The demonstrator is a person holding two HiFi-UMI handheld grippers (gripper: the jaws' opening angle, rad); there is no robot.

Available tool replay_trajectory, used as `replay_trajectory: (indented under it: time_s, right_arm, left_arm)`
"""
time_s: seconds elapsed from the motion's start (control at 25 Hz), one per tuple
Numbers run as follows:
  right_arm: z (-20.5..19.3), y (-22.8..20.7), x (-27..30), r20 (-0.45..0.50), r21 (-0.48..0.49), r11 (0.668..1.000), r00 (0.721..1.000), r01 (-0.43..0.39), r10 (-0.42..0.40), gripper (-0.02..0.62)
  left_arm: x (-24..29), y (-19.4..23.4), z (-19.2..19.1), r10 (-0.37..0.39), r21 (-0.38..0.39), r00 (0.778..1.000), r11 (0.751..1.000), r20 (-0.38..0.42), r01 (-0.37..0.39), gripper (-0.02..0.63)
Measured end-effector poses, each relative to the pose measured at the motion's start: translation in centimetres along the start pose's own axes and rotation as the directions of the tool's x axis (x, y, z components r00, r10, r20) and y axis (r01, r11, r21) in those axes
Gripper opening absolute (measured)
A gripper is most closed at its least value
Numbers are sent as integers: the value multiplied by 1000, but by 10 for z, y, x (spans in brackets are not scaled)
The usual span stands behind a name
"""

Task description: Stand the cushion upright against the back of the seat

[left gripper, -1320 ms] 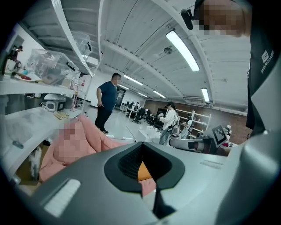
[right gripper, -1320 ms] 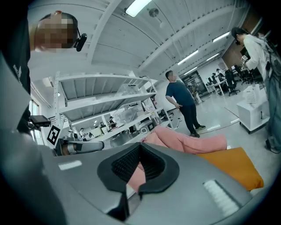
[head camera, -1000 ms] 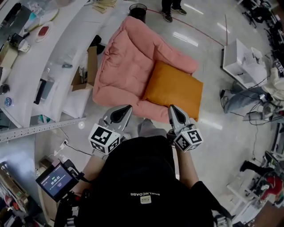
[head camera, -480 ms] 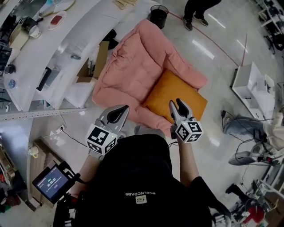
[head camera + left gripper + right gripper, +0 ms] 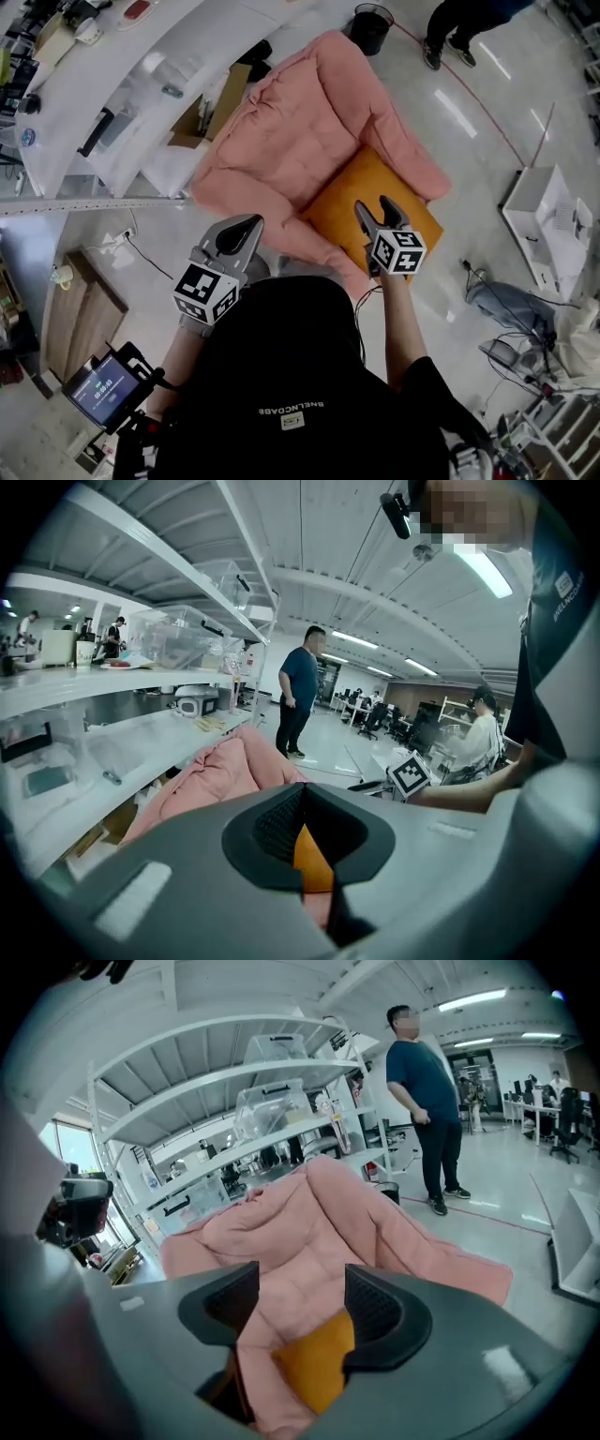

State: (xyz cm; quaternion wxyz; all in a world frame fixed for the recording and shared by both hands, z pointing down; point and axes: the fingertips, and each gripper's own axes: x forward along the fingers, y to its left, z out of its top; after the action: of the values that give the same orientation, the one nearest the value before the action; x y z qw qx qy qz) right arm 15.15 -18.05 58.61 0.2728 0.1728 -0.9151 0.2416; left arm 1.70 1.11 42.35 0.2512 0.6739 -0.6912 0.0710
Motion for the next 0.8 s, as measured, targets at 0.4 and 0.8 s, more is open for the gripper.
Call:
replay_trajectory:
  time_s: [0.4, 0.8]
  right_arm:
    - [-52, -37, 78, -240, -63, 998, 971, -30, 14, 371]
    - [-104, -73, 146, -408, -103, 994, 911, 28, -68, 429]
  left_arm:
    - [11, 16, -24, 83, -47, 995, 995, -52, -85, 21]
    - [9, 31, -57, 133, -110, 983, 983, -124, -147, 104]
